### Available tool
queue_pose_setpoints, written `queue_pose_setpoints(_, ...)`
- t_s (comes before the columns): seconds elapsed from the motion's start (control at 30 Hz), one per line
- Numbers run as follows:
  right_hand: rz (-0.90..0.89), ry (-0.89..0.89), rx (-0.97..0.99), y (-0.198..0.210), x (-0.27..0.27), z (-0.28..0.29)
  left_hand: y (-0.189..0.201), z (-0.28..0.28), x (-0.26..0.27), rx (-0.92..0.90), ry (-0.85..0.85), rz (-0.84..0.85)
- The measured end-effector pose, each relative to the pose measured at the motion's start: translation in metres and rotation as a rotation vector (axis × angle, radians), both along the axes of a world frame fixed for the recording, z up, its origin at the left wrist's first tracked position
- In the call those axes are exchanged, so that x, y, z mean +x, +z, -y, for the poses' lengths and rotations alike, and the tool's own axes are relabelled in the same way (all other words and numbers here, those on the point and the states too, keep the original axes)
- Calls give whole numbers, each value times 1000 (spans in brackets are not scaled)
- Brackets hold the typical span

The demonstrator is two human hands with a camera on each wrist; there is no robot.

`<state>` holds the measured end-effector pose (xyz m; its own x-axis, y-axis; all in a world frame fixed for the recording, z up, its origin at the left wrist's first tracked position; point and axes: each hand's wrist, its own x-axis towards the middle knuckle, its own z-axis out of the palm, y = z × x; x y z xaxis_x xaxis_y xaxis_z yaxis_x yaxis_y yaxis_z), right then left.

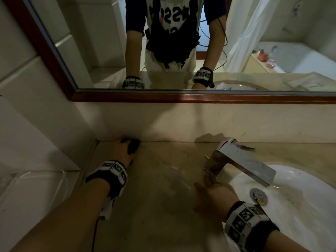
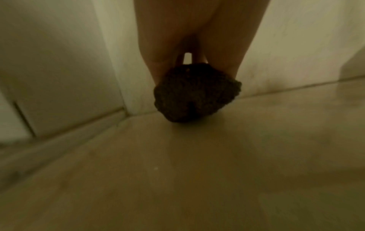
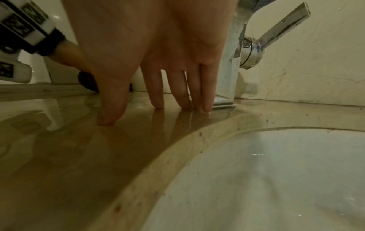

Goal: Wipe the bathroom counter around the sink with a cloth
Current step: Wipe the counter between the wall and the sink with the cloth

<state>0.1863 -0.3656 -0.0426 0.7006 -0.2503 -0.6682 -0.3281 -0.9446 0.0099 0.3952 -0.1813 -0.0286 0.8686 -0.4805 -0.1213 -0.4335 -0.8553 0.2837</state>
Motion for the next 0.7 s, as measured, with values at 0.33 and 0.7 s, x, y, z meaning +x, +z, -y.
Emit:
queue_pose_setpoints(0.33,12,24,26,2,-4,5,-19,38,-24,94,-274,49)
queue_pose_setpoints(0.7,205,-125,246,7,-46,34,-13,86,-122,184,-552,-337)
